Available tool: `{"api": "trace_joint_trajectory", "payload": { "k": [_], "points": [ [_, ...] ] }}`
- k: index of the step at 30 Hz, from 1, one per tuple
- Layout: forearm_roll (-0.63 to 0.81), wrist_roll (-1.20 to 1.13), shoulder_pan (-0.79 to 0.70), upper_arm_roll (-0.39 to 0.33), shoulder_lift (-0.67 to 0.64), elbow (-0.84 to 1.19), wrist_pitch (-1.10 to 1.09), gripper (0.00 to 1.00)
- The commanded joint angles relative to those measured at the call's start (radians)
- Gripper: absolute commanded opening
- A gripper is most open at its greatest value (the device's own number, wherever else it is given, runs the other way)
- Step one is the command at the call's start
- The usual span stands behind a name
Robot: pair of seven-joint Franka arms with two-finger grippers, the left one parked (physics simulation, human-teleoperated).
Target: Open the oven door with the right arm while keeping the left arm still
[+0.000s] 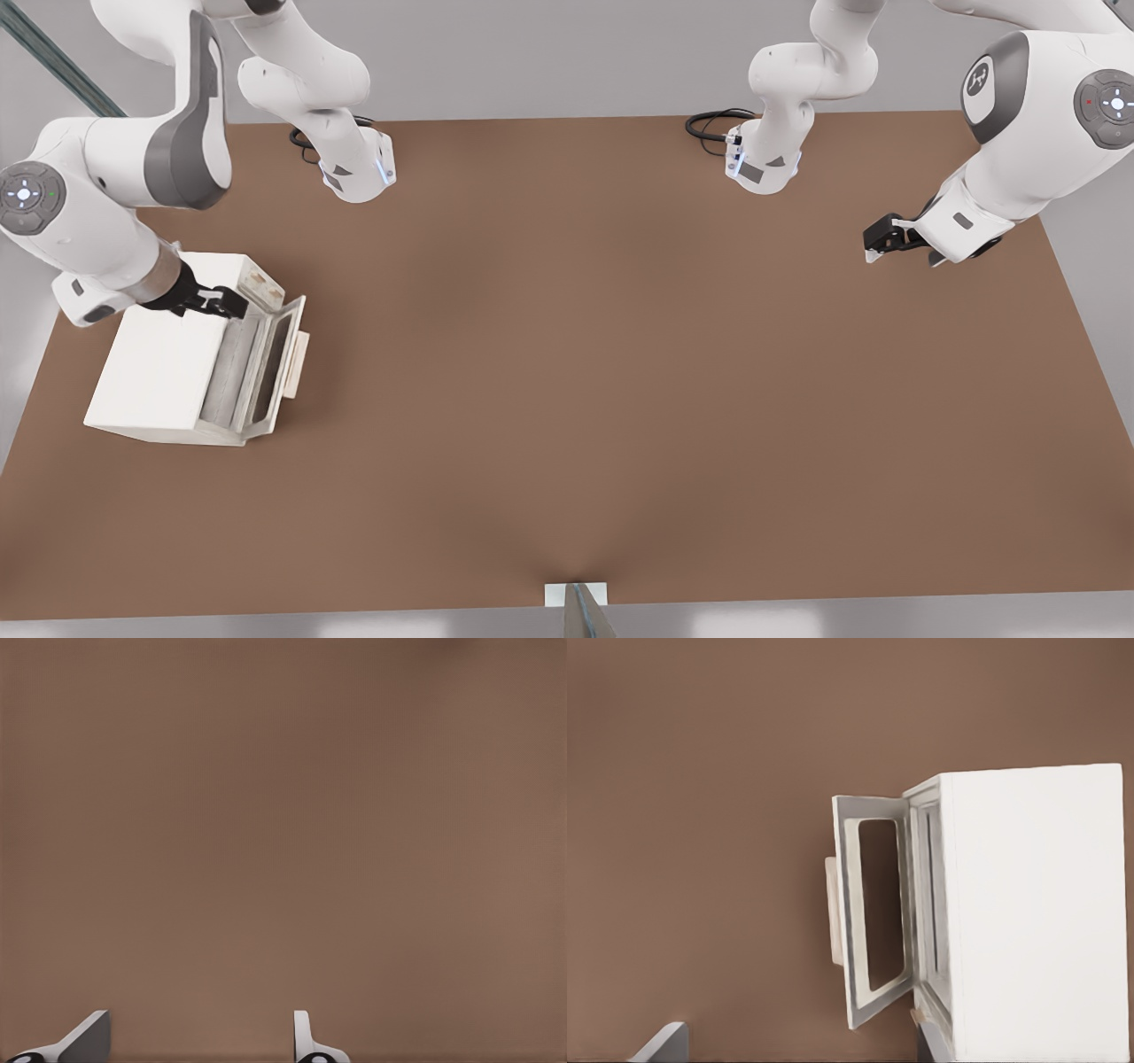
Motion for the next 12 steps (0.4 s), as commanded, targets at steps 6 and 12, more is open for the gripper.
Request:
{"api": "trace_joint_trajectory", "payload": {
  "k": [6,12],
  "points": [
    [0.034,-0.166,-0.004,-0.005,-0.006,0.002,-0.118,1.00],
    [0.026,-0.174,-0.004,-0.005,-0.006,0.001,-0.116,1.00]
  ]
}}
